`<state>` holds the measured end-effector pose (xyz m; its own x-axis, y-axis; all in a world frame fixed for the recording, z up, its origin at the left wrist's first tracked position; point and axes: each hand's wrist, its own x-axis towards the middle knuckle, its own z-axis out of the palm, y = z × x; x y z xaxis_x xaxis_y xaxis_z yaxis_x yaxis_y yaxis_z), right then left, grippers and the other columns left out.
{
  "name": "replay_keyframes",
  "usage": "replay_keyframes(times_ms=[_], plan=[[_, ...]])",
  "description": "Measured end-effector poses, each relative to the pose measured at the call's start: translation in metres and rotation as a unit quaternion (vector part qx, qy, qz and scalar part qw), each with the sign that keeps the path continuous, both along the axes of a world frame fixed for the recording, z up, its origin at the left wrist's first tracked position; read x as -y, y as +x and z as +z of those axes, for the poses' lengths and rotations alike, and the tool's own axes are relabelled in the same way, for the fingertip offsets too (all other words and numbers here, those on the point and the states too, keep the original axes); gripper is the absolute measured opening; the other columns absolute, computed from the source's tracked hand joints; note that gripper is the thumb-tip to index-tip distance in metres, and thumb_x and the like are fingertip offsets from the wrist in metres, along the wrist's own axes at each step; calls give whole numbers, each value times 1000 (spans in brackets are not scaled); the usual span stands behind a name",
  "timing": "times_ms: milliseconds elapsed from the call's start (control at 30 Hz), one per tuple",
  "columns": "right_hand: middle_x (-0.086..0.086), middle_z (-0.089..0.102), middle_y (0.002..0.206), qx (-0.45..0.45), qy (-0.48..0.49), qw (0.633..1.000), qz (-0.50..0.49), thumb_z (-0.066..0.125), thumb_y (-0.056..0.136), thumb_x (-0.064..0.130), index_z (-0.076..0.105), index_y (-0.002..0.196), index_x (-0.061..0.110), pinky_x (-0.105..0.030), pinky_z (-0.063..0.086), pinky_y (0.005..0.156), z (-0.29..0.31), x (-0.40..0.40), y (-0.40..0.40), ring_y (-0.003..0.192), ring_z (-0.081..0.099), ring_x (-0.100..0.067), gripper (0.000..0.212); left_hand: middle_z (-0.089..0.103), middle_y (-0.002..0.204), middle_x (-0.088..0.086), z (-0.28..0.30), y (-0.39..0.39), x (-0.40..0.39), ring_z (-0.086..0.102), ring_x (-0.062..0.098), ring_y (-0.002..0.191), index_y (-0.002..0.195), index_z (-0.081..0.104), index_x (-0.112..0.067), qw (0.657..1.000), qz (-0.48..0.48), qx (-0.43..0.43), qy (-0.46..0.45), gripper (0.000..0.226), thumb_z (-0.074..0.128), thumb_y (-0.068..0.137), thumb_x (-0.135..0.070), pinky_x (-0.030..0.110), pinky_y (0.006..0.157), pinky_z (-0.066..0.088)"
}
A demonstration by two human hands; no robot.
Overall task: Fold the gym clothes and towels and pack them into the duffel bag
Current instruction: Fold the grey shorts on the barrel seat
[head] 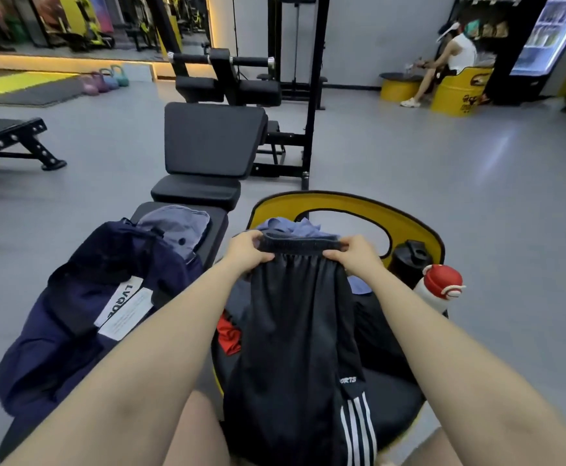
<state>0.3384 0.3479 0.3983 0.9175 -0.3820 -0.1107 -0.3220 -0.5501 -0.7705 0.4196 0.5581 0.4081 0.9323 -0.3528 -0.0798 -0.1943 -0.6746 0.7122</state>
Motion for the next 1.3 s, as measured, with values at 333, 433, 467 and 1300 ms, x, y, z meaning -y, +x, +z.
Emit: replay_keyframes(times_ms=[333, 433, 467, 1300], plan=[[-3, 67, 96, 44, -32, 998, -31, 66, 89, 25, 67, 112, 16, -36, 51, 72, -8, 18, 49, 81, 60, -21, 25, 63, 116, 11, -7, 46, 29, 58, 26, 105, 112, 59, -8, 999, 24, 33, -6, 31, 70, 83, -12, 28, 77, 42], [-1, 68, 95, 56, -34, 998, -25, 67, 88, 25, 67, 115, 18, -33, 49, 69, -8, 20, 52, 82, 60, -20, 27, 63, 113, 12, -9, 49, 33, 57, 28, 104, 111, 57, -6, 999, 27, 37, -10, 29, 68, 84, -9, 25, 75, 37], [-1, 68, 97, 58, -36, 997, -23, 67, 88, 24, 67, 115, 18, -32, 49, 72, -10, 20, 50, 86, 61, -20, 28, 63, 114, 12, -11, 48, 33, 58, 29, 105, 110, 57, -6, 999, 30, 35, -11, 29, 69, 84, -9, 26, 75, 38], [-1, 64, 87, -58, -61, 992, 90, 67, 84, 13, 52, 94, 22, -30, 42, 69, -99, -46, -114, 85, 60, -19, 20, 63, 96, 4, -121, -106, -55, 56, 21, 92, 90, 47, -17, 996, -82, -9, 37, 32, 68, 77, 2, 27, 76, 41]])
